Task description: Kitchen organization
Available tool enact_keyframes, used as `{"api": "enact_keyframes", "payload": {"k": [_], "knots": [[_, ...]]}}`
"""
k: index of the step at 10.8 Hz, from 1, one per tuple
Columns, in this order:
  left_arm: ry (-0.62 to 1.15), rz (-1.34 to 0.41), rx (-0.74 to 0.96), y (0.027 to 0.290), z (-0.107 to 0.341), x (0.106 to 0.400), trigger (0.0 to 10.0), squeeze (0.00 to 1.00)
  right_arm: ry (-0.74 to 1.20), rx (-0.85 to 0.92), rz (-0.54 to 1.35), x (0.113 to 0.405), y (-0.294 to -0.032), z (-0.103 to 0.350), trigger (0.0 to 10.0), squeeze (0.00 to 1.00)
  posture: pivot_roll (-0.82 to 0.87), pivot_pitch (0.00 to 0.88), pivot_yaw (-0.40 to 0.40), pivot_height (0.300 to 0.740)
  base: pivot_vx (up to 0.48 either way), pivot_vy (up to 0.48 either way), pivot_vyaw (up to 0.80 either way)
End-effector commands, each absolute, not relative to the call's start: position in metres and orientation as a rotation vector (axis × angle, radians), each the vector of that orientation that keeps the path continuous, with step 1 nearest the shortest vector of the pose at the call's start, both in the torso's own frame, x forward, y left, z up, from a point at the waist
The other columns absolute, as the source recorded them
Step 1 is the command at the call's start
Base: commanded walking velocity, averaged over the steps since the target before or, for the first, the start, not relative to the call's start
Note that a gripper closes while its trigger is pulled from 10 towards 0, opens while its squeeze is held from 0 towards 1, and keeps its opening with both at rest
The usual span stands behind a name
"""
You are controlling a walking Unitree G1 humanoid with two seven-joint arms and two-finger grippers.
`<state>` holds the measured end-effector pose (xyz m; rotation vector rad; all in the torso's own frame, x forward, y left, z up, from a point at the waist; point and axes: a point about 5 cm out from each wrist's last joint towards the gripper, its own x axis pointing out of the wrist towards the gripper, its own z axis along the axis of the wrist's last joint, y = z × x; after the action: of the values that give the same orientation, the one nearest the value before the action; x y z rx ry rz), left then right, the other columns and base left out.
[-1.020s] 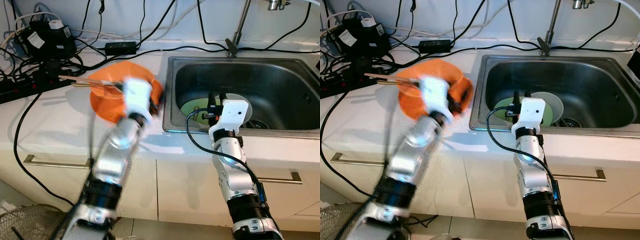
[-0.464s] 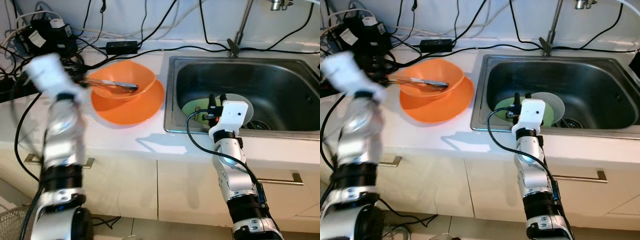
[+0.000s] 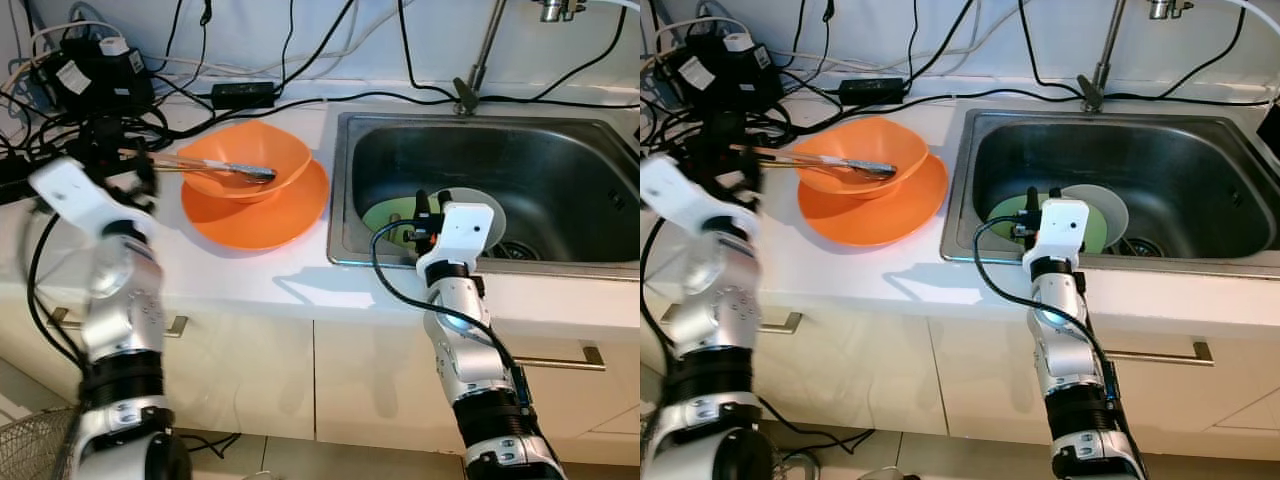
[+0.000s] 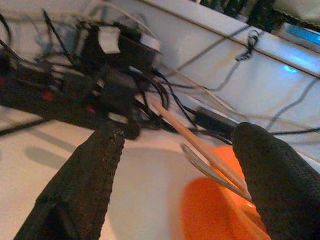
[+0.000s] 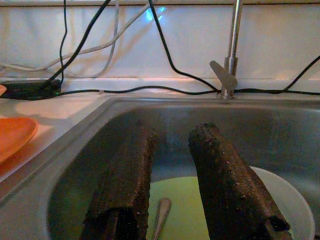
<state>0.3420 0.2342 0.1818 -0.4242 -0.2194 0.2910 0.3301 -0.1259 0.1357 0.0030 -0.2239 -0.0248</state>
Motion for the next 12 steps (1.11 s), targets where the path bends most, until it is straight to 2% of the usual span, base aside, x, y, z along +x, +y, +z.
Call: {"api": "enact_keyframes", "payload": {"k": [1, 5, 9, 10, 11, 12], "knots": [[-0.2, 0.269, -0.462, 0.232, 0.18, 0.345, 10.0, 0.0, -0.206, 0.003, -0.014, 0.331, -0.123, 0.133, 10.0, 0.0, 0.07, 0.0, 0.053, 0.74, 0.0, 0.0, 0.0], [-0.132, 0.217, -0.501, 0.232, 0.175, 0.362, 10.0, 0.0, -0.216, 0.002, -0.022, 0.332, -0.125, 0.136, 10.0, 0.0, 0.05, 0.0, 0.061, 0.74, 0.0, 0.0, 0.0], [-0.167, 0.17, -0.526, 0.227, 0.189, 0.374, 10.0, 0.0, -0.216, 0.003, -0.023, 0.333, -0.125, 0.136, 10.0, 0.0, 0.05, 0.0, 0.057, 0.74, 0.0, 0.0, 0.0], [-0.168, 0.171, -0.531, 0.226, 0.189, 0.375, 5.7, 0.0, -0.215, 0.003, -0.023, 0.333, -0.125, 0.137, 10.0, 0.0, 0.05, 0.0, 0.057, 0.74, 0.0, 0.0, 0.0], [-0.165, 0.182, -0.531, 0.227, 0.189, 0.376, 0.0, 0.0, -0.215, 0.003, -0.025, 0.333, -0.125, 0.137, 10.0, 0.0, 0.05, 0.0, 0.057, 0.74, 0.0, 0.0, 0.0], [-0.161, 0.192, -0.522, 0.228, 0.187, 0.376, 0.0, 0.0, -0.214, 0.002, -0.028, 0.333, -0.126, 0.136, 10.0, 0.0, 0.05, 0.0, 0.057, 0.74, 0.0, 0.0, 0.0]]}}
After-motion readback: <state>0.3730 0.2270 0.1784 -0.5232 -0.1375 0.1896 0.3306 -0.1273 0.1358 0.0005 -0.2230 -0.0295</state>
